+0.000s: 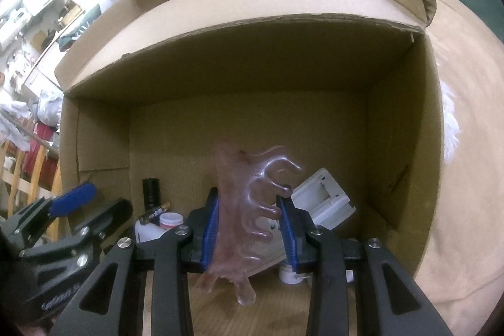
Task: Organize rigid objects
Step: 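Lower the battery and comb into the box and open both tools, then withdraw both tools from the box toward the remaining items, then grasp the second AA battery in front of the box with the right tool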
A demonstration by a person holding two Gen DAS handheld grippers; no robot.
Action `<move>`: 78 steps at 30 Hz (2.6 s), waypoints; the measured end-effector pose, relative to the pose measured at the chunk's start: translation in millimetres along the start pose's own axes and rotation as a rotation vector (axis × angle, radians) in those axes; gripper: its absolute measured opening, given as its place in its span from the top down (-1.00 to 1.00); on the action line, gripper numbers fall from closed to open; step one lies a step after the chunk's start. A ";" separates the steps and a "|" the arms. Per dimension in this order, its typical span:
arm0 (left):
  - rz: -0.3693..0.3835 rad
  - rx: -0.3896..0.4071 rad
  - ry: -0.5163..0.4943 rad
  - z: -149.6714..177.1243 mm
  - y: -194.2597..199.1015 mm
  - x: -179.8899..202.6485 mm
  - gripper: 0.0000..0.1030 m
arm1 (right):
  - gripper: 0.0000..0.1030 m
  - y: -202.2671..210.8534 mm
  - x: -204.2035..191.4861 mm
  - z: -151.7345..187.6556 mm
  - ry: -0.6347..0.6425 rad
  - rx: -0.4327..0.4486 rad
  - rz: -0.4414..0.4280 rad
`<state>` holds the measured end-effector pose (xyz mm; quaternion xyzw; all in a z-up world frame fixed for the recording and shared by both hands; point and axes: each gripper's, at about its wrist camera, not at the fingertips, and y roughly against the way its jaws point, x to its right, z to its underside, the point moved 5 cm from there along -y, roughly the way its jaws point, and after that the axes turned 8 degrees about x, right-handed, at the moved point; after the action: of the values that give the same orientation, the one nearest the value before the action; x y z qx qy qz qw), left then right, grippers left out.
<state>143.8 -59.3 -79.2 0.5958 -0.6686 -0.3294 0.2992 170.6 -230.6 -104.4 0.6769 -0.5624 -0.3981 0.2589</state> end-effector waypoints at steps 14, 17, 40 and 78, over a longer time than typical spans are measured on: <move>-0.002 -0.003 0.023 -7.1 6.4 -0.7 -0.25 | -0.46 13.3 4.4 -9.1 -0.076 0.053 -0.046; -0.003 -0.010 0.023 -6.0 5.4 -1.0 -0.25 | -0.46 15.2 6.2 -8.3 -0.066 0.060 -0.037; 0.020 0.039 0.085 9.2 48.3 -19.0 -0.25 | -0.46 61.9 -3.6 13.9 -0.018 0.085 -0.042; 0.066 -0.080 0.325 77.4 81.4 -54.1 -0.25 | 0.12 -11.6 -65.0 168.3 0.479 -0.397 0.003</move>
<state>39.6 6.9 -61.5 0.6066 -0.6170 -0.2448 0.4376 34.1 -148.6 -189.9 0.6868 -0.3974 -0.3291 0.5119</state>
